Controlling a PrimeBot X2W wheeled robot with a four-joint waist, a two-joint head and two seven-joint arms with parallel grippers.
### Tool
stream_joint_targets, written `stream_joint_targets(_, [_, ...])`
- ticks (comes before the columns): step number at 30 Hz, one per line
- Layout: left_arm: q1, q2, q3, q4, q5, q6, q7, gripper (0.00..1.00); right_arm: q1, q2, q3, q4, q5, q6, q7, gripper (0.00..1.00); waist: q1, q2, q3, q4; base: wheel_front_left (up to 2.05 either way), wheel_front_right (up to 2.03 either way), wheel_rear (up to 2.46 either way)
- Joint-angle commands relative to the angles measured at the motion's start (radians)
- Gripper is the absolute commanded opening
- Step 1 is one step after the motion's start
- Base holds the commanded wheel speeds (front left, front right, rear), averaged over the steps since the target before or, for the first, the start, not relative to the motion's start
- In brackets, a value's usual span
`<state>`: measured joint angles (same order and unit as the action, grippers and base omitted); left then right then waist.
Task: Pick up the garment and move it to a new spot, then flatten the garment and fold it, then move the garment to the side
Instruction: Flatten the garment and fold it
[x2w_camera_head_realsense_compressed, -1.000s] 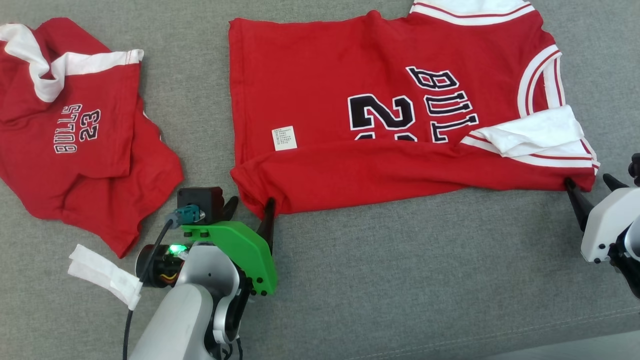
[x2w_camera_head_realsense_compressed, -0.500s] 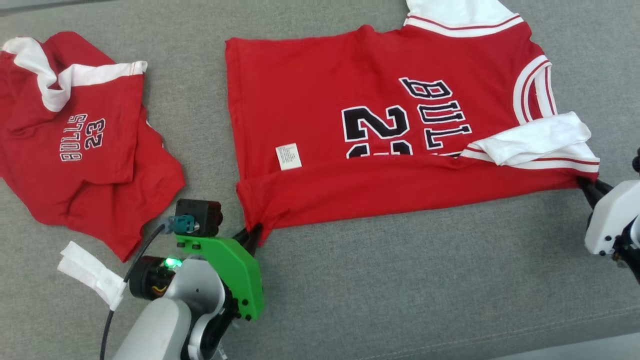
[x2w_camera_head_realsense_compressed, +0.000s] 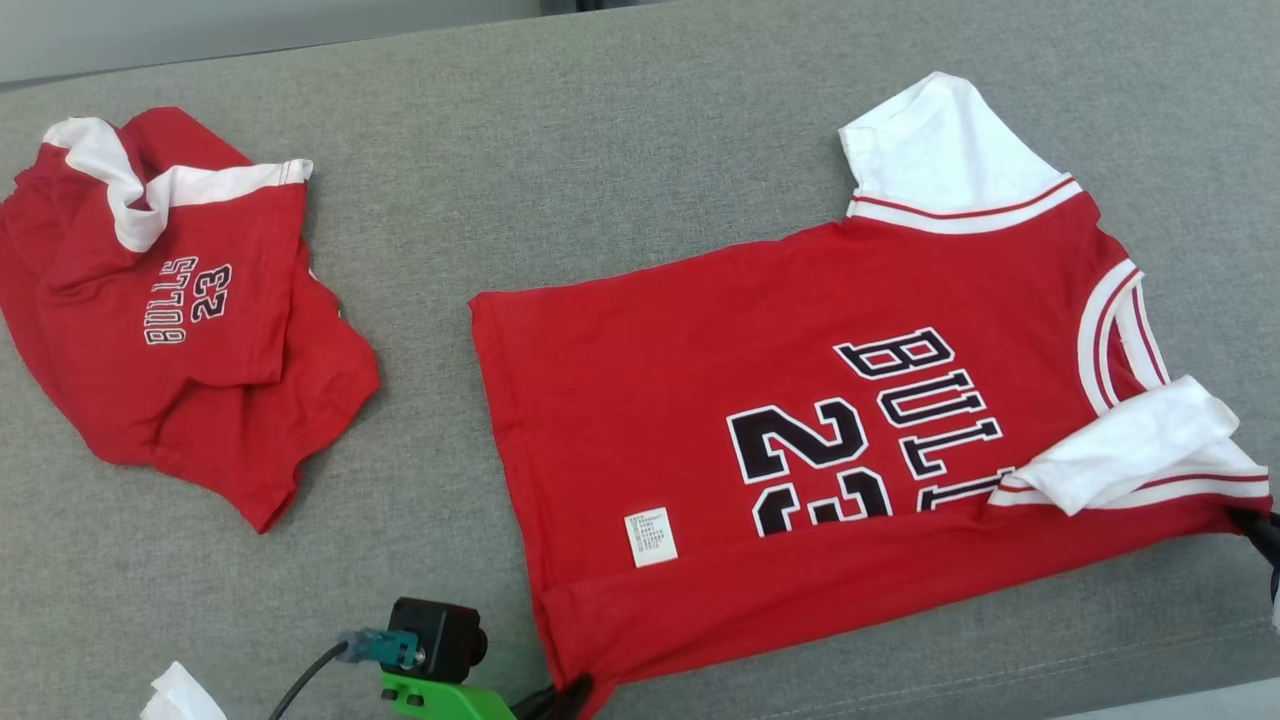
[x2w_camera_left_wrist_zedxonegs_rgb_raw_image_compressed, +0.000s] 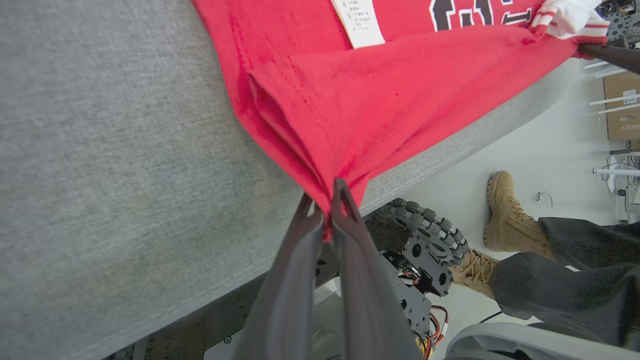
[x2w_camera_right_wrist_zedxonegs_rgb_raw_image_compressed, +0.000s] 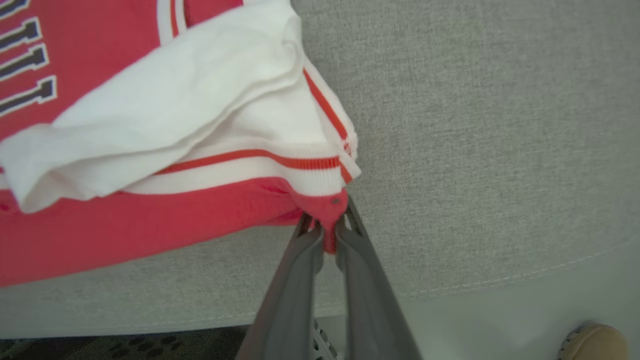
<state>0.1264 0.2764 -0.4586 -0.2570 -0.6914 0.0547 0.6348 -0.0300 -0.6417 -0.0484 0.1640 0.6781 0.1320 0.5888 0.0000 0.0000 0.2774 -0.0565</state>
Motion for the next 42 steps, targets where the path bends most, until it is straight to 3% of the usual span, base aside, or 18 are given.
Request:
stream_joint_targets(1, [0.015, -0.002, 0.003, 0.001, 0.000, 0.011, -0.015, 0.65, 0.021, 0.006, -0.009, 0.003, -0.001, -0.002, -0.001, 0.08, 0.0000, 0.0000, 0.003, 0.003, 0.00, 0.00, 0.00])
stream_joint_targets(2, [0.018, -0.007, 0.007, 0.004, 0.011, 0.020, -0.028, 1.00, 0.028, 0.009, -0.013, 0.005, -0.010, -0.002, -0.007, 0.43, 0.0000, 0.0000, 0.003, 0.006, 0.00, 0.00, 0.00])
stream_joint_targets(3, [0.018, -0.012, 0.008, 0.007, 0.017, 0.024, -0.037, 1.00, 0.036, 0.009, -0.013, 0.006, -0.019, -0.002, -0.009, 1.00, 0.0000, 0.0000, 0.004, 0.008, 0.00, 0.00, 0.00])
stream_joint_targets(6, [0.010, -0.018, 0.030, -0.002, 0.033, 0.043, -0.067, 1.00, 0.046, 0.013, -0.035, -0.004, -0.019, -0.002, -0.027, 1.00, 0.0000, 0.0000, 0.008, 0.014, 0.00, 0.00, 0.00])
stream_joint_targets(13, [-0.061, 0.033, 0.105, -0.078, 0.105, 0.089, -0.106, 1.00, -0.031, -0.023, -0.116, -0.116, -0.041, -0.001, -0.071, 1.00, 0.0000, 0.0000, 0.064, 0.027, 0.00, 0.00, 0.00])
stream_joint_targets(16, [-0.178, 0.044, 0.110, -0.076, 0.151, 0.086, -0.095, 1.00, -0.144, -0.024, -0.105, -0.173, -0.056, -0.002, -0.052, 1.00, 0.0000, 0.0000, 0.126, 0.040, 0.00, 0.00, 0.00])
stream_joint_targets(20, [-0.371, 0.004, 0.085, -0.012, 0.200, 0.078, -0.081, 1.00, -0.366, -0.004, -0.025, -0.172, -0.123, -0.002, -0.019, 1.00, 0.0000, 0.0000, 0.220, 0.064, 0.00, 0.00, 0.00])
stream_joint_targets(25, [-0.577, -0.036, 0.049, 0.103, 0.228, 0.041, -0.060, 1.00, -0.667, 0.028, 0.105, -0.047, -0.204, -0.002, 0.029, 1.00, 0.0000, 0.0000, 0.325, 0.108, 0.00, 0.00, 0.00])
stream_joint_targets(31, [-0.689, -0.071, 0.005, 0.206, 0.246, 0.000, -0.073, 1.00, -0.905, 0.058, 0.170, 0.172, -0.276, -0.002, -0.015, 1.00, 0.0000, 0.0000, 0.361, 0.146, 0.00, 0.00, 0.00])
stream_joint_targets(42, [-0.745, -0.098, -0.041, 0.283, 0.257, -0.022, -0.075, 1.00, -1.001, 0.072, 0.281, 0.419, -0.256, -0.002, -0.019, 1.00, 0.0000, 0.0000, 0.361, 0.150, 0.00, 0.00, 0.00])
